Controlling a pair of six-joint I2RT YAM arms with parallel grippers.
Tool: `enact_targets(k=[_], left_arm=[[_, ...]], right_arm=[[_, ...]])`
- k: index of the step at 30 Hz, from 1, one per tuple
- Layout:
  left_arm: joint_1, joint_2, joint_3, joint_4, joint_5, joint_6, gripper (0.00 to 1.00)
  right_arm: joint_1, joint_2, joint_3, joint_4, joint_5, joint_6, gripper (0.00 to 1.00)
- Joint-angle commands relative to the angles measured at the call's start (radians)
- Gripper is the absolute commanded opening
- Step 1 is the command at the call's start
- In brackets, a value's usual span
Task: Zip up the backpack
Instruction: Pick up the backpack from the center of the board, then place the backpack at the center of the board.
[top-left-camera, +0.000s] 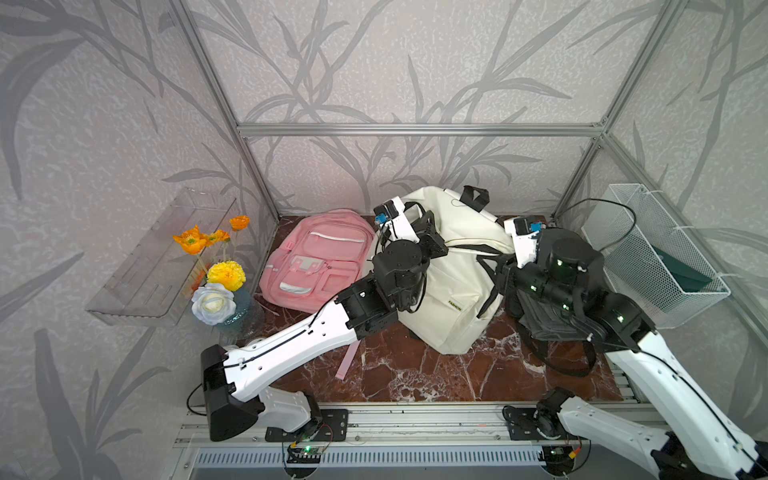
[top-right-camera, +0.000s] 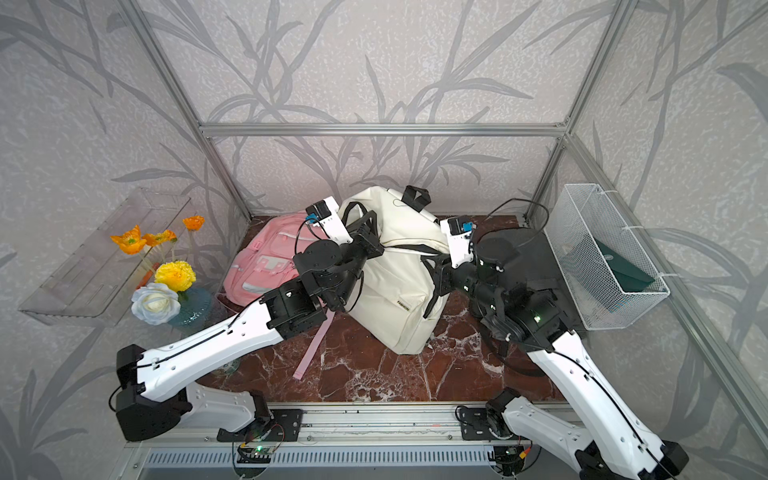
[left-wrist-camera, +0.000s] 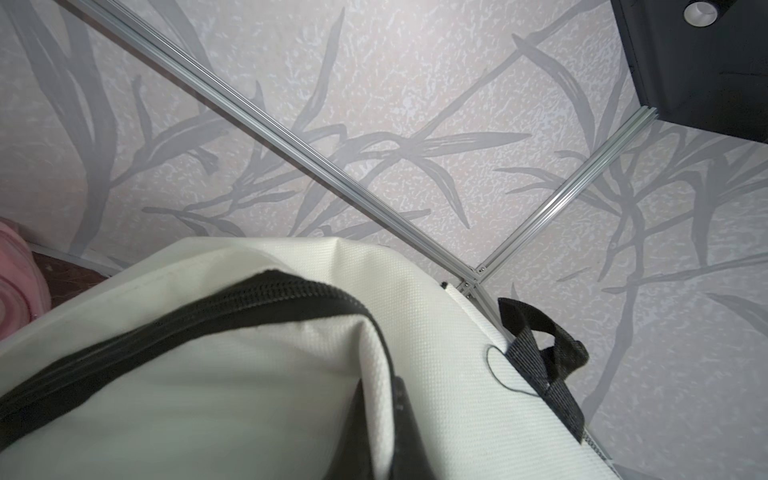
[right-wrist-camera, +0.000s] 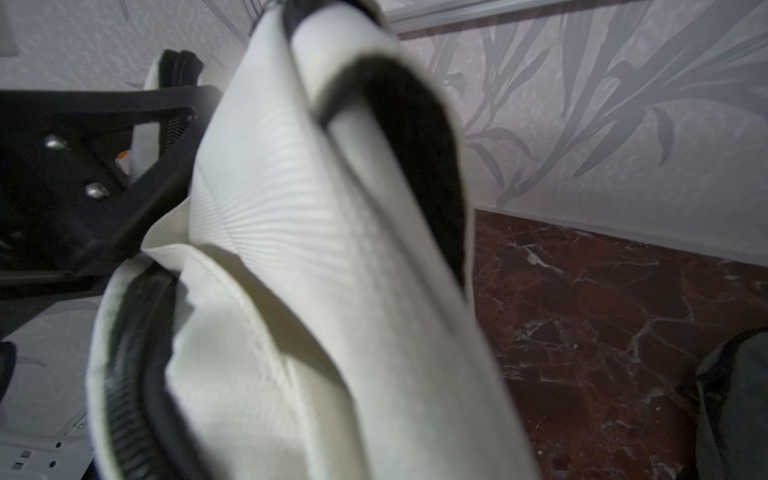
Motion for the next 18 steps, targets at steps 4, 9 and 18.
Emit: enact_targets(k=[4,9,18], left_arm=[[0.069,0.018,-0.12,-0.087,-0.073,-0.014,0.0],[0.117,0.111,-0.164,-0.12,-0.035,-0.092,0.0],[0.247,0.404,-0.065,-0.042,0.142,-0.182,0.05]], right_arm=[[-0.147,0.162,0.036,-0.02,-0.02,0.083,0.21],[-0.209,0.357,0.079,0.024,-0.01,0.087,0.21],[-0.239,0.729,0.278,0.028,0.186,0.019,0.21]])
